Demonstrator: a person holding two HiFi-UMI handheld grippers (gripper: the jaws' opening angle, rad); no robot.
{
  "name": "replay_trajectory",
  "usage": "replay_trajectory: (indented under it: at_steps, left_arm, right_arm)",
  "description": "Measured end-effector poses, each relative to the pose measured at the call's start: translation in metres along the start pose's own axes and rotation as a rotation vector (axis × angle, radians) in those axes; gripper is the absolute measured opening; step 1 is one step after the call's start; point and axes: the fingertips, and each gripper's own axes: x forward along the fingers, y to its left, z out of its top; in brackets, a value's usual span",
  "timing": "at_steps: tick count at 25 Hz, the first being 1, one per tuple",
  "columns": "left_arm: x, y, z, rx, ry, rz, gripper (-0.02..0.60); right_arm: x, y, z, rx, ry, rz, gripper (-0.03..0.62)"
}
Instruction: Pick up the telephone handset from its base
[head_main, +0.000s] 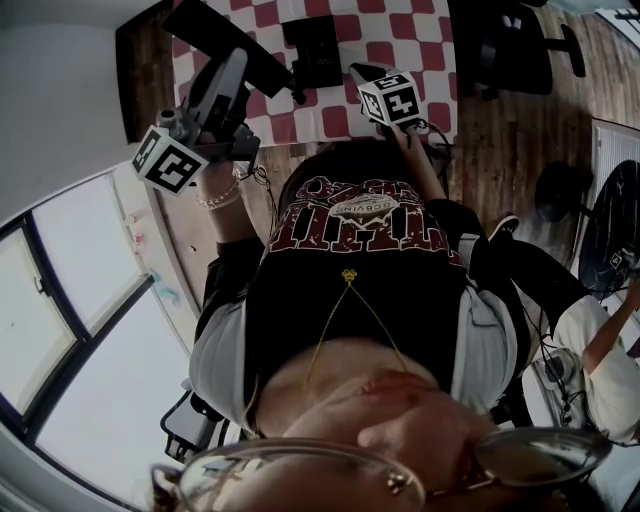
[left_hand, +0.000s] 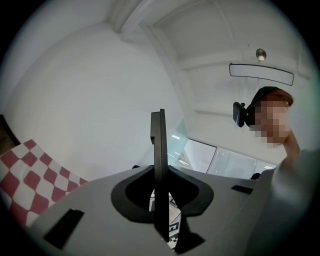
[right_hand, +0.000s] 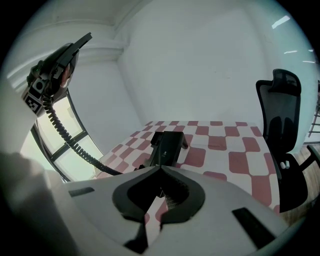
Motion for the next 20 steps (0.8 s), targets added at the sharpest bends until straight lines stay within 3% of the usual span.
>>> replay_trajectory:
  at_steps: [20]
  left_arm:
    - [0.0032,-0.0026,-0.0063,-0.010,0.019,-0.011,0.078]
  right_arm:
    - [0.0014,0.0077,-0.0050,-0.041,0.032,0.017,0.017]
